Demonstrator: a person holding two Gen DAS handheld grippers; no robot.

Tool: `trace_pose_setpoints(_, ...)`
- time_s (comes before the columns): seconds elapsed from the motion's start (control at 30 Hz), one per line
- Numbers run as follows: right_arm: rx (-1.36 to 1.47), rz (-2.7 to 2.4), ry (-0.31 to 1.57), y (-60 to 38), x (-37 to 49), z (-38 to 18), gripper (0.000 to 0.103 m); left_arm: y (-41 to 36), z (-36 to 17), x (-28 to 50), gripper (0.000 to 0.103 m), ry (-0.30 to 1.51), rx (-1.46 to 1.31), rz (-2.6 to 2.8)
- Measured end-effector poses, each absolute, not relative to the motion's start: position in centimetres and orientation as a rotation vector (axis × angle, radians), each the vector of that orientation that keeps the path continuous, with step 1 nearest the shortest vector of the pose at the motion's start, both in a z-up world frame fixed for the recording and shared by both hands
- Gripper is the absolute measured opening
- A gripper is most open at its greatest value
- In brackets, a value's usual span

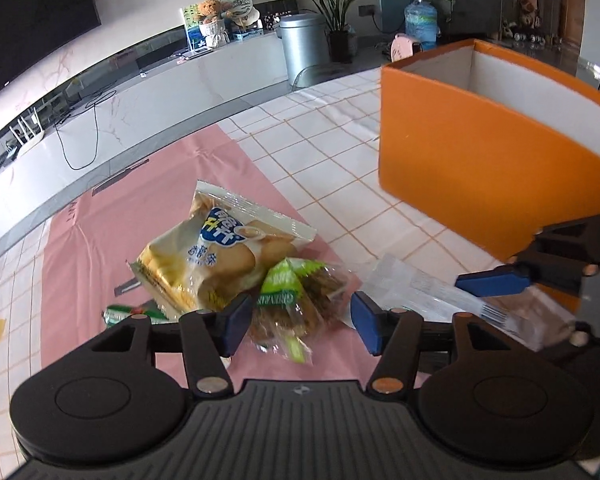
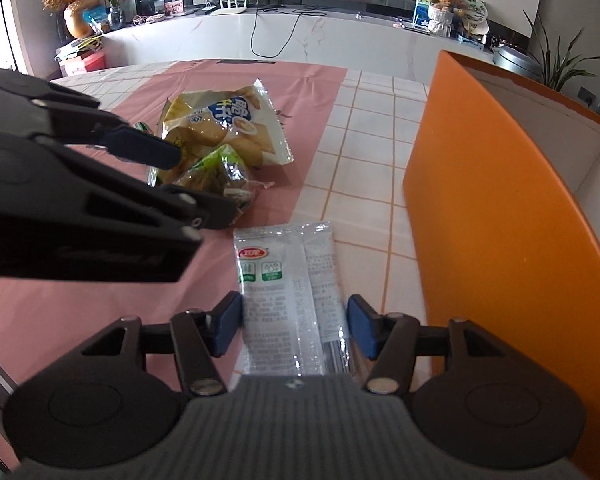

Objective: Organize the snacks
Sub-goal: 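Grasp the green-labelled snack bag with the left tool while the right tool holds the strip pack, then carry the green bag with the left tool while the right tool carries the strip pack into the box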

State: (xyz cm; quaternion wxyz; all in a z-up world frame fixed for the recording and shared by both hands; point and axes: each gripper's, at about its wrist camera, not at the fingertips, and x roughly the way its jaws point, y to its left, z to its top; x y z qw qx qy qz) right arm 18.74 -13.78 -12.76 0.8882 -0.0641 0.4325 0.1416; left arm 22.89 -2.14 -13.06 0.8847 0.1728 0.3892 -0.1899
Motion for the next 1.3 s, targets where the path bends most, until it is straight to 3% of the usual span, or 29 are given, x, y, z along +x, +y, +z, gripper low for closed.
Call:
trace_pose_setpoints(0.23,-0.136,0.307,0.885,-13.7,19.1,-12.9,0.058,-2.9,-14.4,23.7,0.067,0.817,0.404,-0.372)
trace_pose_setpoints(0.43,-0.137,0.309,0.873,-13.7,19.1,-13.0,0.058,-2.6,-14.5,23.5,0.057,0.818,0.361,-0.372)
trace_pose_setpoints(0.63,-0.143,0.309,0.865,-13.7,18.6,-13.0,0.05,-1.9,-13.9,22.4,0.049,0.84,0.315,-0.351)
trace_pose_setpoints(0.9,-0.116,0.299,0.869,-13.7,18.0,-12.0,0.047,0.3,-10.5,19.9,0.048,0.86,0.182,-0.28)
trace_pose_setpoints(1.3,-0.014,0.321,0.788,-14.8,13.9,-5.2,0.047,1.3,-4.0,14.8,0.048,0.793,0.097,-0.256)
